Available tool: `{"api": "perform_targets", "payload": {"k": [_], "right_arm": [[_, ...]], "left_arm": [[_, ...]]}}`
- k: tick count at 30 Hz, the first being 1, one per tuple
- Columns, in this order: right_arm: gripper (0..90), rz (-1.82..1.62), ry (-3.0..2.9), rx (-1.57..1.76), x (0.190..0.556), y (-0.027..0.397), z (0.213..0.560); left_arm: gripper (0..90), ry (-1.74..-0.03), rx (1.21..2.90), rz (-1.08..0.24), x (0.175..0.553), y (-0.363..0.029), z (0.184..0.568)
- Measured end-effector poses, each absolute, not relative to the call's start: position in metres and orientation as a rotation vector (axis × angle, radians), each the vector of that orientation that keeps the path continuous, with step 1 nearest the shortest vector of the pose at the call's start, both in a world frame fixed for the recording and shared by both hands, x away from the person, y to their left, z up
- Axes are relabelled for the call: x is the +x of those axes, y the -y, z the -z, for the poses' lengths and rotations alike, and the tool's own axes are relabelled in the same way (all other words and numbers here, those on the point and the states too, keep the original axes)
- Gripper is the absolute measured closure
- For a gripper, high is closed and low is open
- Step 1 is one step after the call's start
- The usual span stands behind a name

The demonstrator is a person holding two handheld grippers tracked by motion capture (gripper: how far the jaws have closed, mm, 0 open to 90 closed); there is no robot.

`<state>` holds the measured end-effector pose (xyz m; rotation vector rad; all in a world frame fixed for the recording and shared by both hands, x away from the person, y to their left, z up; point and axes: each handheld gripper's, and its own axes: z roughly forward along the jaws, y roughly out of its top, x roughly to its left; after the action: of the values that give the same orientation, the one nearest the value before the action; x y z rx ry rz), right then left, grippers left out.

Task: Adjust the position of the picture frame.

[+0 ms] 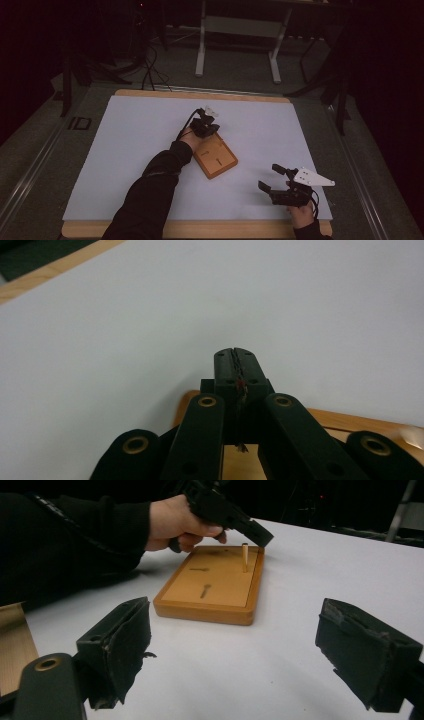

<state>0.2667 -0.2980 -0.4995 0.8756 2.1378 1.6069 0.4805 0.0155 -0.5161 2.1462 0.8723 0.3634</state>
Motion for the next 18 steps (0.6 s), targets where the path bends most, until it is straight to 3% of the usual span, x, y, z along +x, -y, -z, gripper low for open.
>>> {"api": "perform_targets", "payload": {"k": [18], "right_arm": [[13.9, -1.616, -2.138, 0.883, 0.267, 0.299, 0.5]], "left_arm": [[90.0, -0.852, 2.267, -0.378, 0.49, -0.006, 0.52]]}}
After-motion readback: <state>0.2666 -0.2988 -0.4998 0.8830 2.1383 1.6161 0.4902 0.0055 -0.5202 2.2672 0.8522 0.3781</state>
